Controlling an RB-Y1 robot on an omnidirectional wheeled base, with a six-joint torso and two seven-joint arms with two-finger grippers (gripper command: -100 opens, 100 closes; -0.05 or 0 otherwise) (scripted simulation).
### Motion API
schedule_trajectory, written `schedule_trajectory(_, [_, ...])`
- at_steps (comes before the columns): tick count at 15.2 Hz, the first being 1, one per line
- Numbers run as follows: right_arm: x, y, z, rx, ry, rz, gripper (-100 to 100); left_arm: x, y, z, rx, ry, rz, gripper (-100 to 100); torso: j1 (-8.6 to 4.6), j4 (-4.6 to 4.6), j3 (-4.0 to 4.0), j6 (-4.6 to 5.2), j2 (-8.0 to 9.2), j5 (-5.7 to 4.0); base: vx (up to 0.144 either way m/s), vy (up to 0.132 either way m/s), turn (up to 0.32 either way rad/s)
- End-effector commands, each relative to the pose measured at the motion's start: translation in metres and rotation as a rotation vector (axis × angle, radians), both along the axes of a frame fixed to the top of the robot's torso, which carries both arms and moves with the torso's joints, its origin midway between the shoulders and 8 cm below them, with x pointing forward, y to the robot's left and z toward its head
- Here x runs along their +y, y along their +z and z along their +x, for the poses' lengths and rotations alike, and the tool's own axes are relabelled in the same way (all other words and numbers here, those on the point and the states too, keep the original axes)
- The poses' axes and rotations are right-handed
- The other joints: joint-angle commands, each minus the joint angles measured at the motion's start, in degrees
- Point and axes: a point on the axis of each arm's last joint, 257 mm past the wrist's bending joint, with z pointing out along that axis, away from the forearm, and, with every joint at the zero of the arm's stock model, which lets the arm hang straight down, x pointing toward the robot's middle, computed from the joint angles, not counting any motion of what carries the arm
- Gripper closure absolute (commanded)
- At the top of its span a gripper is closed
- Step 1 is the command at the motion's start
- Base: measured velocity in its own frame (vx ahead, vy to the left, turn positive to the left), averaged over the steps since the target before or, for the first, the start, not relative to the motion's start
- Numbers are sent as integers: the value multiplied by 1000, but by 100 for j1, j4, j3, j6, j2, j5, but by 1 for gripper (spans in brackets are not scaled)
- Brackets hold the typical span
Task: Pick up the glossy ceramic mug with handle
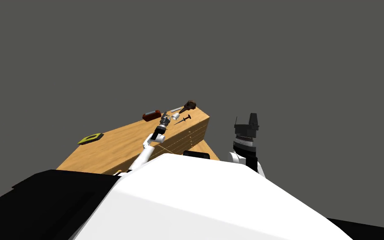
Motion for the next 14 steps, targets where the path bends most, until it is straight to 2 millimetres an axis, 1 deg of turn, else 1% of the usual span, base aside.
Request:
schedule_trajectory(1, [0,0,0,0,0,0,0,12,-11,9,37,15,-9,-100,0,0,0,0,0,0,-74,69,-320])
schedule_trajectory(2, [0,0,0,0,0,0,0,13,-13,9,41,17,-9,-100,-1,0,1,4,2,-1,-69,63,-255])
schedule_trajectory(3, [0,0,0,0,0,0,0,21,-18,16,61,26,-16,-100,-3,0,0,1,0,-1,-68,73,-259])
schedule_trajectory(4, [0,0,0,0,0,0,0,23,-21,15,67,30,-16,-100,-1,0,0,2,0,-1,-65,83,-226])
schedule_trajectory(5, [0,0,0,0,0,0,0,32,-26,21,87,41,-23,-100,2,0,-1,0,-2,0,-73,72,-286])
schedule_trajectory(6, [0,0,0,0,0,0,0,33,-29,21,91,43,-23,-100,1,0,-1,3,-1,0,-71,74,-242])
schedule_trajectory(7, [0,0,0,0,0,0,0,42,-35,26,114,57,-31,-100,2,0,-1,0,-1,0,-67,78,-258])
schedule_trajectory(8, [0,0,0,0,0,0,0,50,-37,32,128,66,-38,-100,3,0,-2,2,-3,0,-86,103,-365])
schedule_trajectory(9, [0,0,0,0,0,0,0,53,-43,31,138,73,-39,-100,10,0,0,4,0,1,-92,101,-264])
schedule_trajectory(10, [0,0,0,0,0,0,0,61,-47,36,155,86,-47,-100,13,0,1,0,3,3,-88,104,-298])
schedule_trajectory(11, [0,0,0,0,0,0,0,63,-49,35,159,88,-47,-100,15,1,2,2,4,3,-73,85,-248])
schedule_trajectory(12, [0,0,0,0,0,0,0,70,-51,40,171,98,-56,-100,12,0,1,-1,0,3,-66,70,-211])
schedule_trajectory(13, [0,0,0,0,0,0,0,72,-55,39,180,104,-56,-100,8,0,-2,0,-3,1,-61,62,-185])
schedule_trajectory(14, [0,0,0,0,0,0,0,81,-59,43,195,117,-65,-100,4,-1,-3,-1,-7,1,-68,54,-245])
